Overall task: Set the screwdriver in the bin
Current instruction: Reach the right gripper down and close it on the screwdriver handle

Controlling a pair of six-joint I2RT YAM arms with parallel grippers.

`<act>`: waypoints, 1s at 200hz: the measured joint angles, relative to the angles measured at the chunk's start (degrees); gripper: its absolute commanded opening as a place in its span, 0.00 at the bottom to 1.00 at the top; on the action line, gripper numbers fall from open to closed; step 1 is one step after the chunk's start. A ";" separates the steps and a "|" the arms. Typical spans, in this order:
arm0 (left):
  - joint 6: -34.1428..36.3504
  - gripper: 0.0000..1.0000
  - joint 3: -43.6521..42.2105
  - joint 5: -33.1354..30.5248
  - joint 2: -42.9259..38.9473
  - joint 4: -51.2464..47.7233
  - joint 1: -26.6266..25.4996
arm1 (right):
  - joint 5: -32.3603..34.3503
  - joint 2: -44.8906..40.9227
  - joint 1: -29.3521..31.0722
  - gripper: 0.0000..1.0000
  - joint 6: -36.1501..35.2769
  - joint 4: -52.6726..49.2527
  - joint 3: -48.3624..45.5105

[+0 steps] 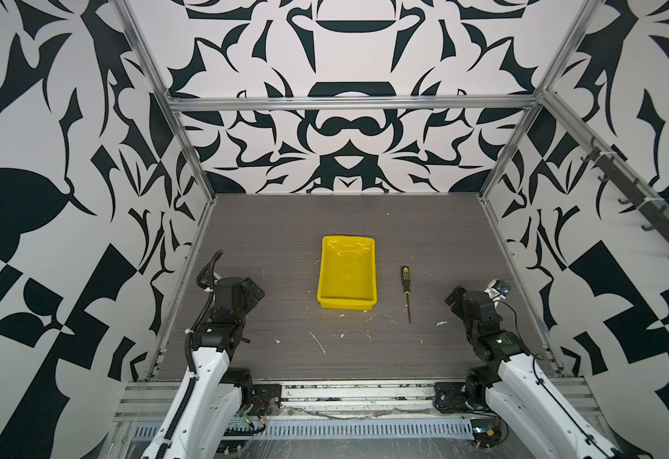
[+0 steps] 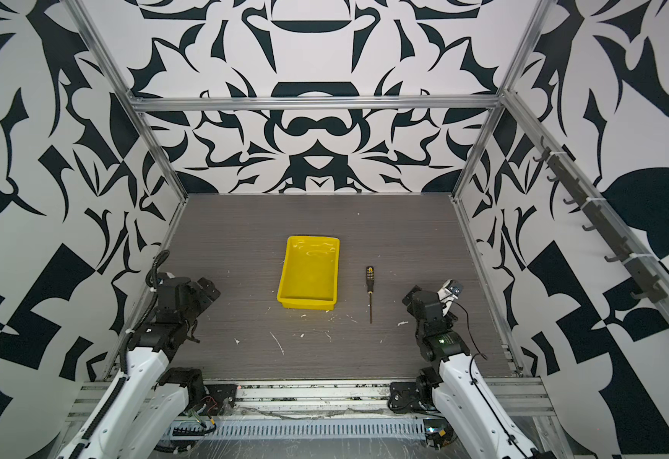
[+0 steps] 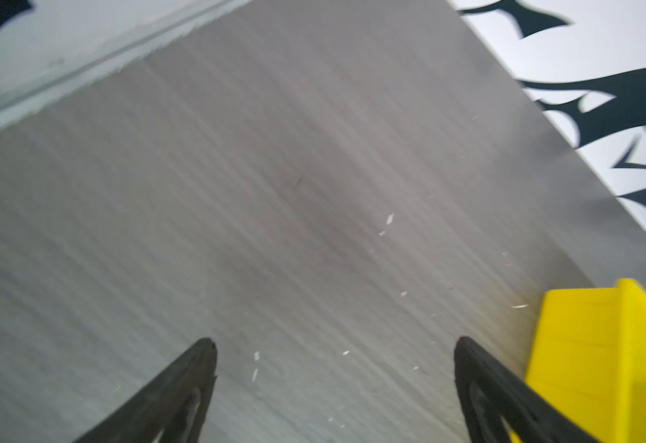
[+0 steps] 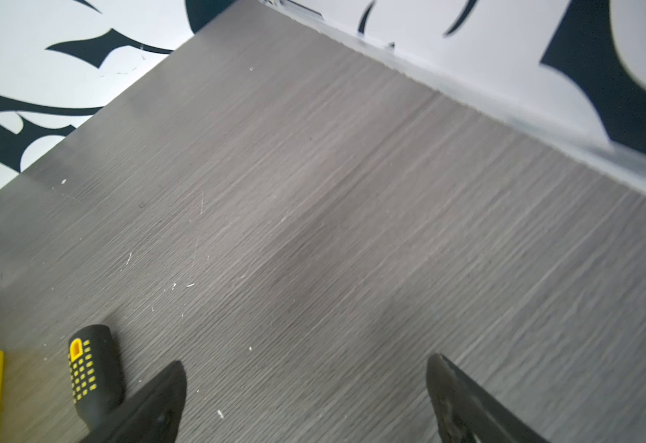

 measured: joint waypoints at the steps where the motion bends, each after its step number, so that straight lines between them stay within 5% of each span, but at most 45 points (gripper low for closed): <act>1: -0.13 0.99 -0.20 -0.02 -0.04 -0.02 0.02 | -0.20 0.00 -0.02 1.00 0.26 0.02 0.00; 33: -1.70 0.99 -1.01 -0.22 -0.79 -0.55 0.04 | -9.77 3.63 -0.26 1.00 2.64 2.82 0.52; 62: -2.67 0.99 -1.01 -0.26 -0.66 -0.55 0.04 | -16.24 15.61 2.58 0.99 1.07 2.23 8.20; 115: -3.26 0.99 -1.01 -0.22 1.14 -0.55 0.04 | -18.51 33.62 13.57 0.91 -3.85 1.22 23.69; 200: -3.69 0.99 -1.01 -0.24 -0.52 -0.63 0.04 | -19.37 47.89 14.19 0.77 -4.24 -3.21 31.08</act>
